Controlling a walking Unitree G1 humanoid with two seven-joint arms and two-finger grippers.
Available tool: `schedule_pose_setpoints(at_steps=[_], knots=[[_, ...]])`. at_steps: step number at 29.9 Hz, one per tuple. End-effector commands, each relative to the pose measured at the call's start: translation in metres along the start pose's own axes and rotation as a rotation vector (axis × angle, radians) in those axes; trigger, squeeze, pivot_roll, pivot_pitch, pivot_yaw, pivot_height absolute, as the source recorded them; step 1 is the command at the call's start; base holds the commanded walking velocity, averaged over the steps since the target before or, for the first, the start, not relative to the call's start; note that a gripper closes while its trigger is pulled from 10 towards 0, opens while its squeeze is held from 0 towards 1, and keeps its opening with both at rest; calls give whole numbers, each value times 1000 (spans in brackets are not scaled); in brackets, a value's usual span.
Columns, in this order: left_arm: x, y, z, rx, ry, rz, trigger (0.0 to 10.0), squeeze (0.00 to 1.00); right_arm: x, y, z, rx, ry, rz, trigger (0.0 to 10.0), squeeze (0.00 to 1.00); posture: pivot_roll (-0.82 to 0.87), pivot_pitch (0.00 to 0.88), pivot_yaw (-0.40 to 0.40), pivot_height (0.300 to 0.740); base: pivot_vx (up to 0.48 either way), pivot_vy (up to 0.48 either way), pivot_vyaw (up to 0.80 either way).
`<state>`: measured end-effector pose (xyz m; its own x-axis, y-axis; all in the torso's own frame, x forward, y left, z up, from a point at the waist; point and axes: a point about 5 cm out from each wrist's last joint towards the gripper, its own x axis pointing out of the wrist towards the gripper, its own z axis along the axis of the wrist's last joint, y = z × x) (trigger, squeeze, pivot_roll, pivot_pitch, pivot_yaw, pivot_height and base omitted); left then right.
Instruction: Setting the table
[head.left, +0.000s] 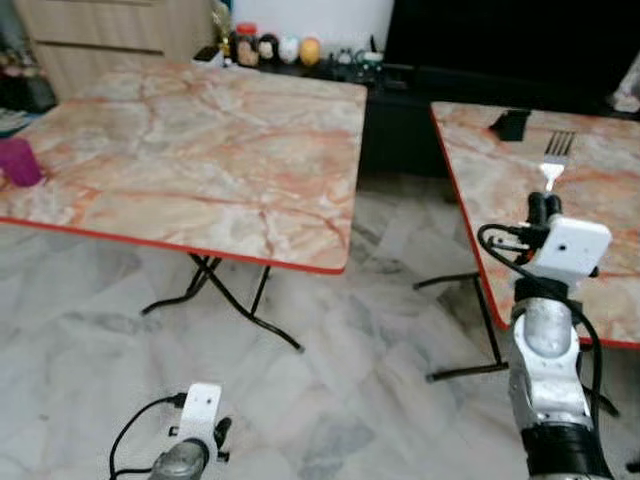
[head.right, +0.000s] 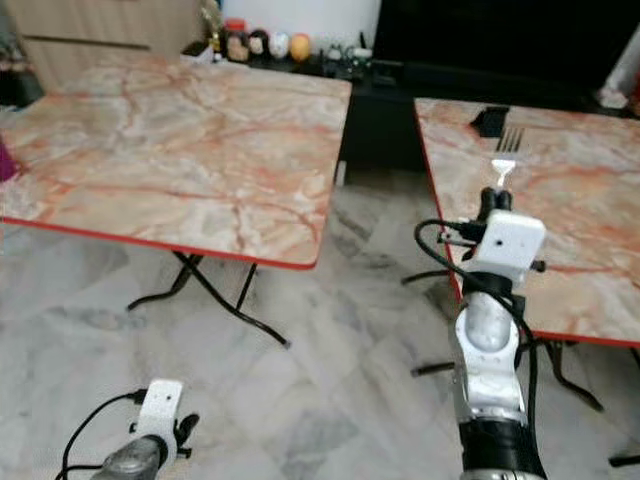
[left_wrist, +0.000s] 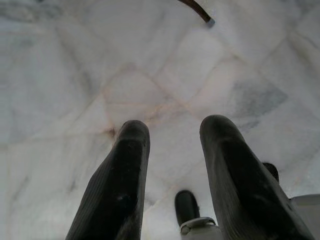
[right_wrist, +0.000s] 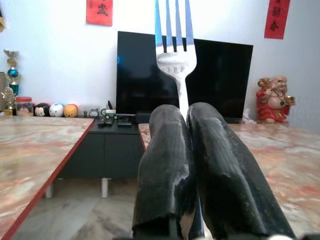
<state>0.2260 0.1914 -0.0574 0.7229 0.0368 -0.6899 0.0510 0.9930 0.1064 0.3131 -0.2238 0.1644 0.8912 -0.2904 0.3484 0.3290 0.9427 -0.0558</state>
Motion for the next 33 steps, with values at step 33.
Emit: schedule_pose_setpoints(at_steps=[33], knots=[[0, 21, 11, -15, -43, 81, 10000, 0, 4, -1, -3, -19, 18, 123, 10000, 0, 71, 0, -56, 740, 0, 0, 0]])
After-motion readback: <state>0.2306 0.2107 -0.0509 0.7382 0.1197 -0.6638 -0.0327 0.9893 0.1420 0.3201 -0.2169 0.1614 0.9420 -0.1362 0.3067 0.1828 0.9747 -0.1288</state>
